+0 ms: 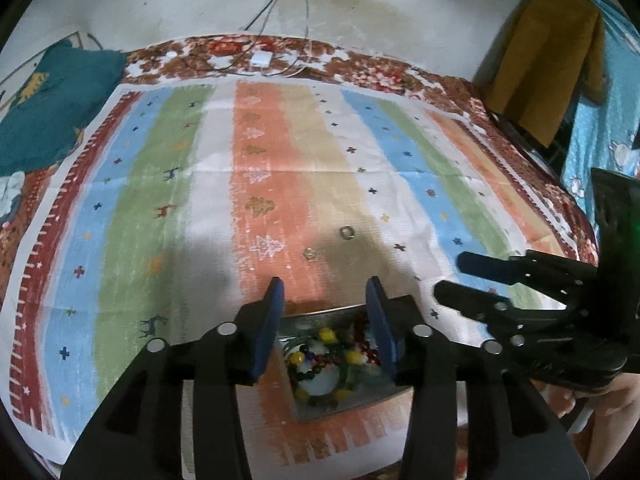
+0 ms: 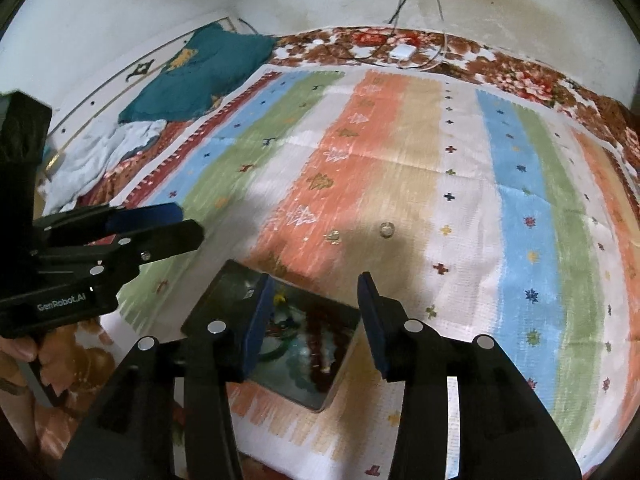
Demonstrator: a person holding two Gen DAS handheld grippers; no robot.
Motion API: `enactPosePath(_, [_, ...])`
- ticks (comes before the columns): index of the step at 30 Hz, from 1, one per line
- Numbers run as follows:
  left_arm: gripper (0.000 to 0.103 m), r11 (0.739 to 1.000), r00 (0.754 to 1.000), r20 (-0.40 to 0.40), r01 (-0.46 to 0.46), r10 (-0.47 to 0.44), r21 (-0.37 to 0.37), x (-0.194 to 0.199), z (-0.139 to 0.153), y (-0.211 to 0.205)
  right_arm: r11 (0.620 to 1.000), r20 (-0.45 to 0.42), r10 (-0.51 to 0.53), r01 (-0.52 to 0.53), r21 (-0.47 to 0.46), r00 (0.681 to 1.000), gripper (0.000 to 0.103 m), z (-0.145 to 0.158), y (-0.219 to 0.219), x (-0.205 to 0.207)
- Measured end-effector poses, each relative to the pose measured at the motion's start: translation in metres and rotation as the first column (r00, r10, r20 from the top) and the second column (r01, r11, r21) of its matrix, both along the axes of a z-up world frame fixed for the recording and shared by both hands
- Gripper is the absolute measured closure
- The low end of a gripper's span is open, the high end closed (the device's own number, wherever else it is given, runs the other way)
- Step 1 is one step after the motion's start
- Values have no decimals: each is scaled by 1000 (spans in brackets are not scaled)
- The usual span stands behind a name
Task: Organize jewelry
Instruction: 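Move both tools from the tin to the gold charm and metal ring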
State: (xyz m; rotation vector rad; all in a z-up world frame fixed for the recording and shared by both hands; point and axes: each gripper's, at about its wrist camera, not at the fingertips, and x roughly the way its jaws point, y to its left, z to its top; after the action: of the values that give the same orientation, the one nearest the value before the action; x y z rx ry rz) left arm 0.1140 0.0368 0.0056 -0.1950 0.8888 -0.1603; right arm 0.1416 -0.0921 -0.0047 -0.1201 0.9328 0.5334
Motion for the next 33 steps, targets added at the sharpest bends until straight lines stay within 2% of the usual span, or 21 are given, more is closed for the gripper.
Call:
enactPosePath(6, [39, 1000, 999, -34, -18, 18, -13, 12, -11, 12, 999, -20, -42, 42, -11, 999, 42, -8, -7, 20])
enactPosePath(11, [33, 1000, 999, -51, 3, -4, -18, 24, -19, 13, 997, -31, -65, 63, -39, 997, 39, -14, -11, 36])
enactPosePath(13, [27, 1000, 998, -55, 14, -15, -19, 27, -21, 13, 997, -41, -68, 67, -30, 997, 35, -15, -12, 40])
enactPosePath(18, [15, 999, 997, -64, 43, -43, -4, 38, -28, 12, 997, -54, -79, 78, -18, 995, 34, -18, -13, 52])
enactPosePath(24, [13, 998, 994, -85, 64, -65, -15, 57, -42, 16, 996, -84, -84, 82, -25, 993, 33, -29, -10, 70])
enactPosePath(29, [13, 993, 990, -99, 94, -100, -66, 68, -49, 18, 995, -108, -89, 85, -42, 990, 33, -40, -8, 81])
enactPosePath(33, [14, 989, 986, -89, 136, -141, -56, 74, -51, 11, 994, -103, -94, 88, -66, 990, 33, -45, -4, 89])
